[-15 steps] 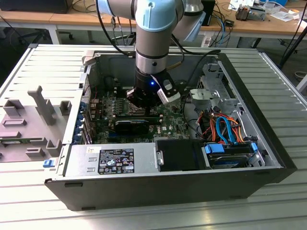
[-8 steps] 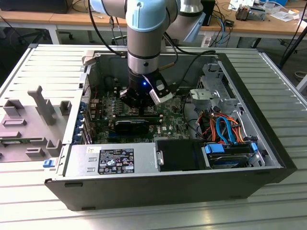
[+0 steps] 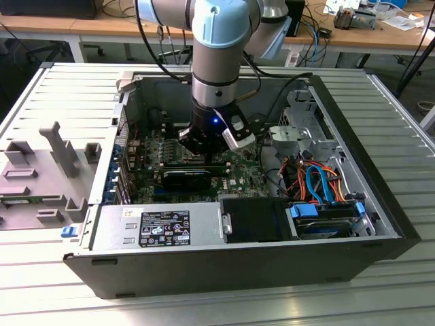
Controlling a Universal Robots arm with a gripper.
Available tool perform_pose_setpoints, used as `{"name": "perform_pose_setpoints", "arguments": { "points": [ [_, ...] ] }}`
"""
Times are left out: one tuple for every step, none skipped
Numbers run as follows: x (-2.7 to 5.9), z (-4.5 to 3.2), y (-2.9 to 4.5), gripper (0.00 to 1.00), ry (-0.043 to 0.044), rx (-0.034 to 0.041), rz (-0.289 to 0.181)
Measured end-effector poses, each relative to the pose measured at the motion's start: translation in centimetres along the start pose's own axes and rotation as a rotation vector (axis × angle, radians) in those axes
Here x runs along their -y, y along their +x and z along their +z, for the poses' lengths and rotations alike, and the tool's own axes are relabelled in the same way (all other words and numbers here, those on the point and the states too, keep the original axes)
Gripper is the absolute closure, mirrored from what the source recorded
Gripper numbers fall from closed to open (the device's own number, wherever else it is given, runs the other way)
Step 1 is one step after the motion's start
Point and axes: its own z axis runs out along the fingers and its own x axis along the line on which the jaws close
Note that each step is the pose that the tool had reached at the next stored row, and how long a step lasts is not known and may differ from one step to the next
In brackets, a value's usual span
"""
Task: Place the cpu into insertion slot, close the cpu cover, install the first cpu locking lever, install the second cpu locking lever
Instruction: 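Install the second cpu locking lever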
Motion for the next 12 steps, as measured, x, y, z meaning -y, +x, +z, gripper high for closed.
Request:
{"name": "perform_pose_setpoints", "arguments": {
  "points": [
    [0.07,-0.02,-0.4,0.89,-0.0001,-0.0019,0.0],
    [0.14,-0.03,-0.84,0.89,-0.0003,-0.004,0.0],
    [0.18,-0.04,-1.14,0.89,-0.0003,-0.0056,0.0],
    [0.2,-0.04,-1.38,0.89,-0.0005,-0.0065,0.0],
    [0.21,-0.04,-1.46,0.89,-0.0006,-0.0067,0.0],
    [0.19,-0.03,-1.46,0.89,-0.0017,-0.0067,0.0],
    [0.11,-0.03,-1.46,0.89,-0.0022,-0.0066,0.0],
    [-0.08,-0.03,-1.48,0.89,-0.0025,-0.0065,0.0],
    [-0.25,-0.03,-1.5,0.89,-0.0023,-0.0066,0.0],
    [-0.4,-0.04,-1.51,0.89,-0.0017,-0.0067,-0.001],
    [-0.53,-0.05,-1.52,0.89,-0.0016,-0.0068,-0.001],
    [-0.58,-0.04,-1.51,0.89,-0.0026,-0.0066,-0.001]
  ]
}}
